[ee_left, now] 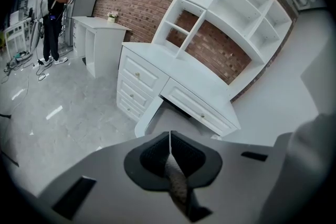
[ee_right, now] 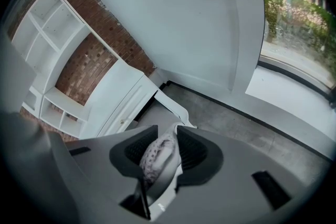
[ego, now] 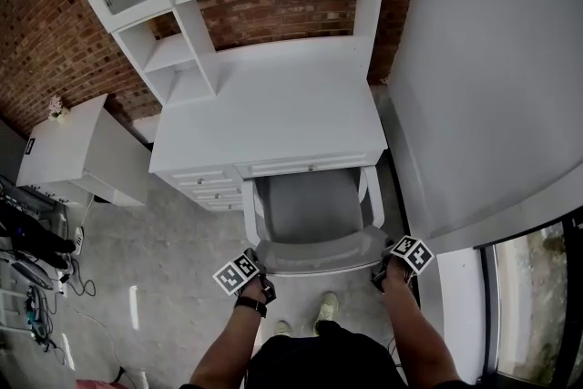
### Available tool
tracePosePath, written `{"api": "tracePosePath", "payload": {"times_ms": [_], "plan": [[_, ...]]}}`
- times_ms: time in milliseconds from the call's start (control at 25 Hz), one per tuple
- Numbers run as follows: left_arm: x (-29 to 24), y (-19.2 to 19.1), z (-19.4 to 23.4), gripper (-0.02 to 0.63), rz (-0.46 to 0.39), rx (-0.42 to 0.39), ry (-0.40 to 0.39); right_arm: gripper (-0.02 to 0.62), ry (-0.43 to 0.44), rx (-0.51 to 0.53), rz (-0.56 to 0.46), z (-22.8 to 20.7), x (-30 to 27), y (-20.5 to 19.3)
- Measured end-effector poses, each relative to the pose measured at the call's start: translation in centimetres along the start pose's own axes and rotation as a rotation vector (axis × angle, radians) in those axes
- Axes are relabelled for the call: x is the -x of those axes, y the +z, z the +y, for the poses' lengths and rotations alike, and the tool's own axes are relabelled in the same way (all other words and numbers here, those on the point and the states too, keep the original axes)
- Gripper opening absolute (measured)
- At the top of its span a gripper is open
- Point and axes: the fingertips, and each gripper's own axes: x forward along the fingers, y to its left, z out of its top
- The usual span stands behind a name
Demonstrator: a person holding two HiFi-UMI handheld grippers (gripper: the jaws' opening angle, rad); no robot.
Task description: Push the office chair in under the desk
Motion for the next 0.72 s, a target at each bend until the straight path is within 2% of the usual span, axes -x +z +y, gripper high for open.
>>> {"api": "tracePosePath", "payload": {"times_ms": [720], "plan": [[-0.08, -0.25, -0.6, -0.002, -0.003, -0.01, 0.011, 0.106, 0.005, 0.017, 0.011, -0.14, 0.01, 0.66]]}}
